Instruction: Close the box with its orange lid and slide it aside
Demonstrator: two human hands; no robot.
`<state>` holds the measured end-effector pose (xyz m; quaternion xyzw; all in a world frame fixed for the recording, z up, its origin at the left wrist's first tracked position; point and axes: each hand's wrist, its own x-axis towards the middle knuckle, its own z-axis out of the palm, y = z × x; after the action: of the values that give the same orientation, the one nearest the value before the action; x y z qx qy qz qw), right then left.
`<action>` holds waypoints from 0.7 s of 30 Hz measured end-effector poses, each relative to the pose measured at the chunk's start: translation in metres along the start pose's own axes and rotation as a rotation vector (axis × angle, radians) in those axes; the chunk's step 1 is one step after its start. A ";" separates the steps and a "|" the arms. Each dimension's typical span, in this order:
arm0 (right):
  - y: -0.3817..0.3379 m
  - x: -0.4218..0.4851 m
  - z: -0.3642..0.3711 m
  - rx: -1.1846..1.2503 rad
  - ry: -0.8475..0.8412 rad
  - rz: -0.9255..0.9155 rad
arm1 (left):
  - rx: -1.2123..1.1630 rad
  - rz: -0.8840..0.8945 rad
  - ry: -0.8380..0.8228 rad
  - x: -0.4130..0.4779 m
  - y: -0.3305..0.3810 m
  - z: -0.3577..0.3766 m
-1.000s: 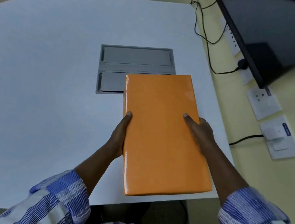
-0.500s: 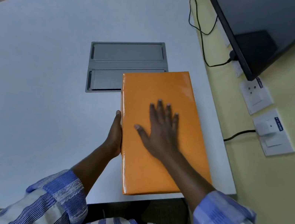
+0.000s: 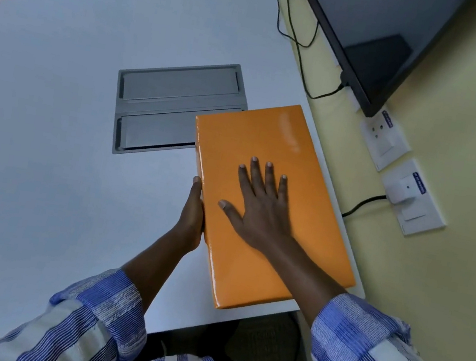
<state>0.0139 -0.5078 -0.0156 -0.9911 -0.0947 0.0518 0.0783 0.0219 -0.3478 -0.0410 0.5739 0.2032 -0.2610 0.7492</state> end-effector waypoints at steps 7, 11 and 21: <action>0.039 -0.005 -0.010 -0.014 0.009 0.031 | 0.097 -0.063 -0.030 0.011 0.001 0.035; 0.059 -0.009 -0.016 -0.025 0.012 0.046 | 0.139 -0.103 -0.035 0.016 0.002 0.050; 0.082 -0.017 -0.030 -0.006 -0.022 0.072 | 0.185 -0.154 -0.052 0.017 0.008 0.069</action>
<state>0.0160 -0.5947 0.0019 -0.9934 -0.0602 0.0655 0.0723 0.0400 -0.4158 -0.0273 0.6162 0.2023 -0.3500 0.6759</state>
